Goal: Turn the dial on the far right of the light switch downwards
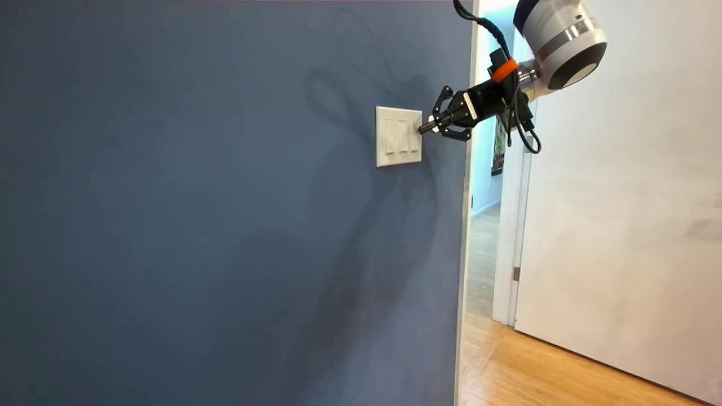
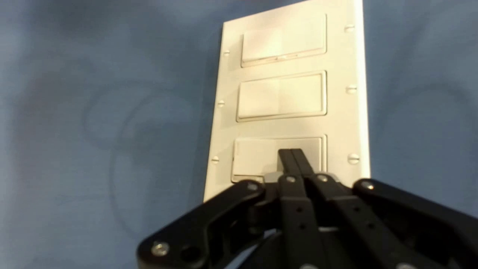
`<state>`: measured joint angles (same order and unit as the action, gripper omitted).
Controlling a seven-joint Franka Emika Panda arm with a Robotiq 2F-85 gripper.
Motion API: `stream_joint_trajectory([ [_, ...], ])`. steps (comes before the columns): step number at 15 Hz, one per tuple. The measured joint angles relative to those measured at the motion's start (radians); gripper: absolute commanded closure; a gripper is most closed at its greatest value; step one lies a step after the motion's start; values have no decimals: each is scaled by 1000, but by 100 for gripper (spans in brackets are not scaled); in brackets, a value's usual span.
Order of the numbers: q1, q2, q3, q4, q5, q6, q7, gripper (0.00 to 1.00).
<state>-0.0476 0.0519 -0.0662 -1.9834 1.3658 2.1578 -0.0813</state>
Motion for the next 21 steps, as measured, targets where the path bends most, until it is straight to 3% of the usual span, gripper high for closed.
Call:
stream_joint_trajectory([
  [21,0,23,1,-8,-2,7,0,100],
])
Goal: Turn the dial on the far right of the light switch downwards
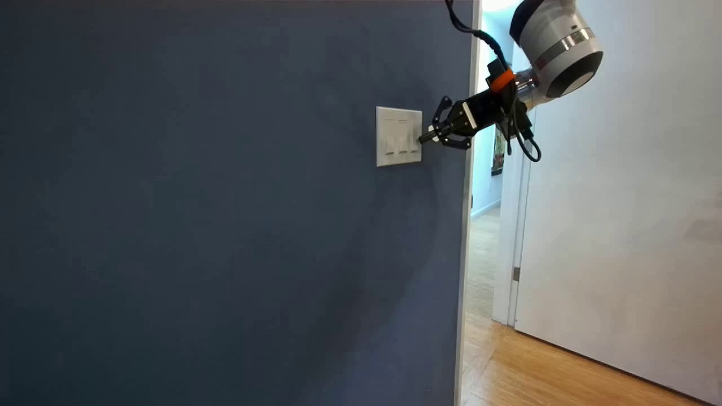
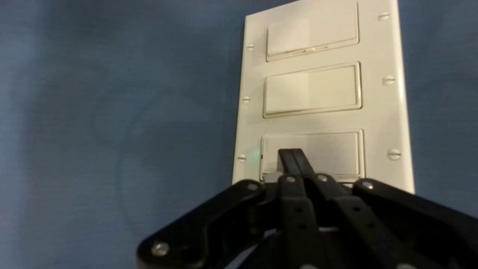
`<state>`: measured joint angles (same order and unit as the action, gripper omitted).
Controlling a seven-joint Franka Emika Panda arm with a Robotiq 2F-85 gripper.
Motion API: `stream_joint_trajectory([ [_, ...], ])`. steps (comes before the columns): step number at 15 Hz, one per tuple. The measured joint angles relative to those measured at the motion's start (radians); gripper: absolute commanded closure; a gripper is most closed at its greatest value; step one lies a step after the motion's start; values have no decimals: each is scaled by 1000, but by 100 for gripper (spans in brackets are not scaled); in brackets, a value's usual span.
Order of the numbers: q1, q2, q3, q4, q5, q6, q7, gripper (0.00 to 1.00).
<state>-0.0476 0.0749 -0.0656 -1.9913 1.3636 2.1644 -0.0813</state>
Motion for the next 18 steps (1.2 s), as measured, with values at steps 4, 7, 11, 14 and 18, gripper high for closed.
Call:
stream_joint_trajectory([
  [4,0,-3,0,2,-2,0,0,100],
  [7,-3,-19,-4,11,-27,-1,4,100],
  [11,-9,-54,-13,13,-153,-30,64,100],
  [14,-17,-71,-16,13,-253,-86,112,100],
  [18,-24,-111,-22,26,-442,-222,142,68],
])
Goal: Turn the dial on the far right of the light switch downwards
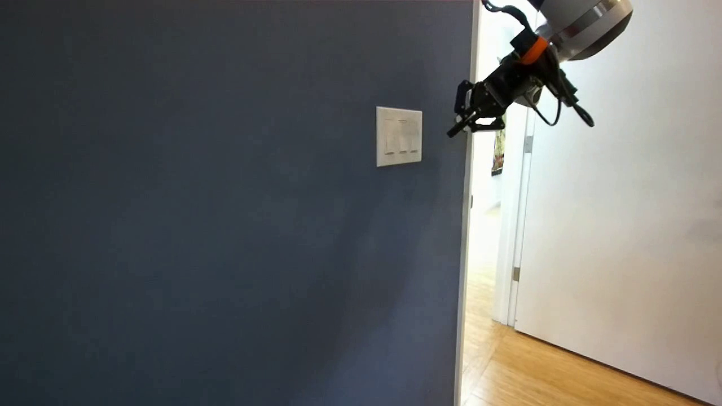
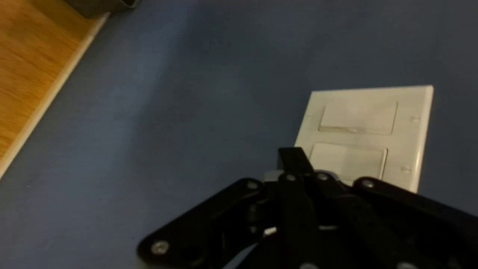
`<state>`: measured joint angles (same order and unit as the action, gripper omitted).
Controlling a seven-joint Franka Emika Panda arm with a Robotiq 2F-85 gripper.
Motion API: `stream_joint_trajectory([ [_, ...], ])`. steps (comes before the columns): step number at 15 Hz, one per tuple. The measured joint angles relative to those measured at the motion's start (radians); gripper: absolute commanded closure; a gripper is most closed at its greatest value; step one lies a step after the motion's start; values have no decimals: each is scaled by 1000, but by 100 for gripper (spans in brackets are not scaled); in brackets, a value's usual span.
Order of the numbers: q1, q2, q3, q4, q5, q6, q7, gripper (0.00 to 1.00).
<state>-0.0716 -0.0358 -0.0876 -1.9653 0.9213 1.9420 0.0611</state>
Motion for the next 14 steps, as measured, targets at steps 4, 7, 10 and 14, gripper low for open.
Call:
stream_joint_trajectory([
  [4,-8,-77,-11,72,-216,-249,34,40],
  [7,-9,-129,-18,165,-329,-484,36,20],
  [10,-6,-151,-14,271,-439,-688,36,1],
  [14,8,-153,20,371,-614,-811,19,0],
])
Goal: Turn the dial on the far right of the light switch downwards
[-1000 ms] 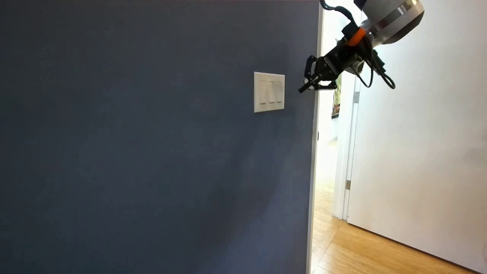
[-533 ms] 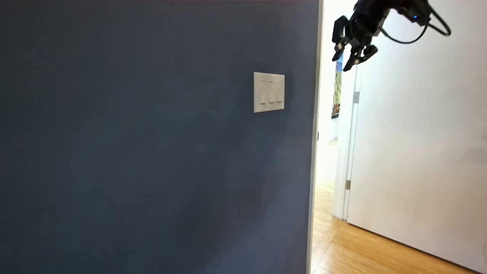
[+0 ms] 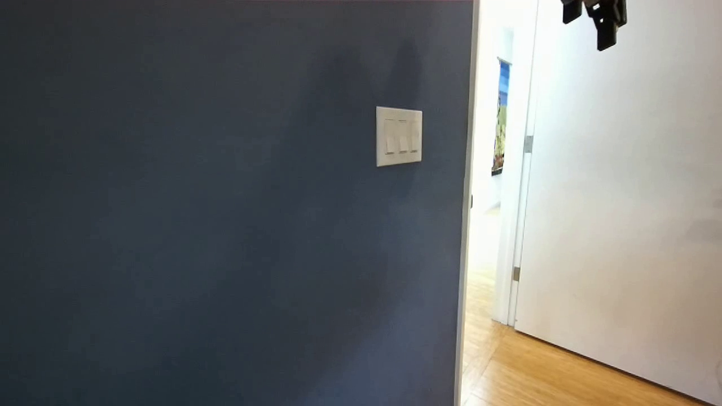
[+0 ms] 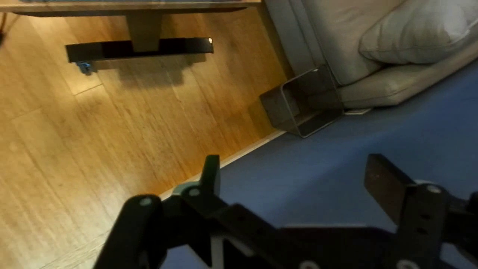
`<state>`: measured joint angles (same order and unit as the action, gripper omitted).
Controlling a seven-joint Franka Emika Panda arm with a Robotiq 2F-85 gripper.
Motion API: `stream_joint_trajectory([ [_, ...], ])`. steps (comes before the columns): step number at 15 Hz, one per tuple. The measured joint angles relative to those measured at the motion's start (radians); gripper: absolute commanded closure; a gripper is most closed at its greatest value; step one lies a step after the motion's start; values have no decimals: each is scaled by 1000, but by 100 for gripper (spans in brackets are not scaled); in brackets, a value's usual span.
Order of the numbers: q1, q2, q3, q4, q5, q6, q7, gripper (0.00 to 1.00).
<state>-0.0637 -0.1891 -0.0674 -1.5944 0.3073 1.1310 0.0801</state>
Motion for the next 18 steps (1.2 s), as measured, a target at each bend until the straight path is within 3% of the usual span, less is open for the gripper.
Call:
stream_joint_trajectory([
  [5,43,11,57,18,-210,-15,-104,0],
  [18,55,35,64,18,-231,-28,-150,0],
])
